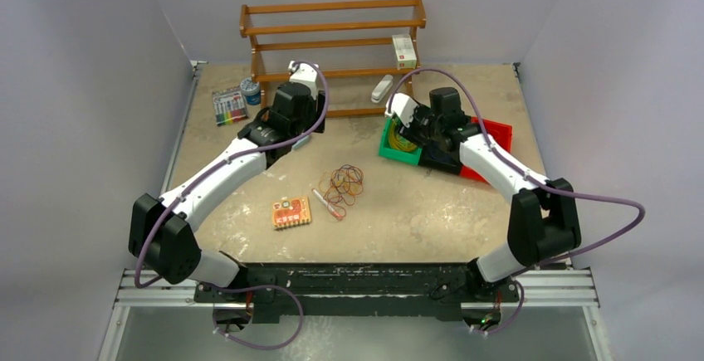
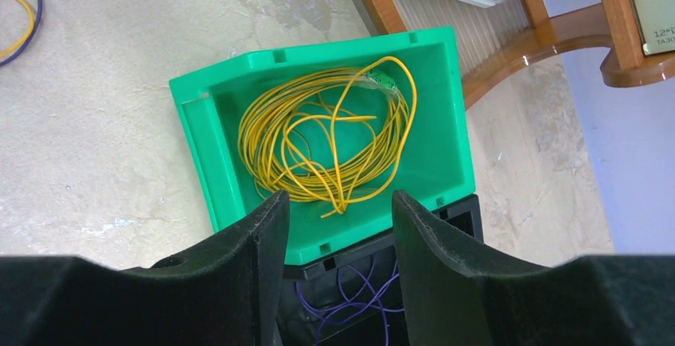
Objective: Untangle the cables
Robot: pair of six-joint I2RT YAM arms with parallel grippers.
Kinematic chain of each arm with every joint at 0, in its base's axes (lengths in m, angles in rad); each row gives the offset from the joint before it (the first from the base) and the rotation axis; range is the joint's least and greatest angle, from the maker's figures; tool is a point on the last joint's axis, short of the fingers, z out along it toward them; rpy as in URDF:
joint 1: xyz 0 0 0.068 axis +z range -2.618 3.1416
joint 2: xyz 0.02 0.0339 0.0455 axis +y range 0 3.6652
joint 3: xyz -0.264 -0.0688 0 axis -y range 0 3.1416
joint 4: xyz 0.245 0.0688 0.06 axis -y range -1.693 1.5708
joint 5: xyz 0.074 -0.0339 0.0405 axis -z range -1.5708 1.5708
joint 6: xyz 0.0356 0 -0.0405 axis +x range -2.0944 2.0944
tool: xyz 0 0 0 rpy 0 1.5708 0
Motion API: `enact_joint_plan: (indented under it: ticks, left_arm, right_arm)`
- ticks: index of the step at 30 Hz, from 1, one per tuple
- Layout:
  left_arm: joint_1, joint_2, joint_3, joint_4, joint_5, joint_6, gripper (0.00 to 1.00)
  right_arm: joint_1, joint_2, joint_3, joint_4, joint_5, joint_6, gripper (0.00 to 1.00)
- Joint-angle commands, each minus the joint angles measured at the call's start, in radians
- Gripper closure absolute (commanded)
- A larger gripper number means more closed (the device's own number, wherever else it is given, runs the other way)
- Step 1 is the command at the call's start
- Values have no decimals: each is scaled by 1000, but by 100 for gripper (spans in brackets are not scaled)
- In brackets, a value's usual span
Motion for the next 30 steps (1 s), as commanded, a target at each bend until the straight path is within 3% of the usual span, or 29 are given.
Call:
enact_joint_plan:
  ticks: [1, 7, 20, 26, 30]
  left_arm:
    - [13, -15, -3, 24, -6, 1, 38]
    - [18, -27, -19, 34, -2, 1, 38]
    - [26, -29, -22, 33, 5, 2, 38]
    - [35, -27, -21, 33, 7, 2, 38]
    - [38, -29, -21, 31, 6, 4, 38]
  right_arm:
    - [3, 28, 68, -35, -49, -69, 48]
    - [3, 117, 151, -130, -57, -69, 47]
    - [0, 274, 211, -111, 34, -37, 45]
    - [-9, 313, 208, -64, 79, -36, 53]
    - [-12, 343, 240, -78, 62, -20, 69]
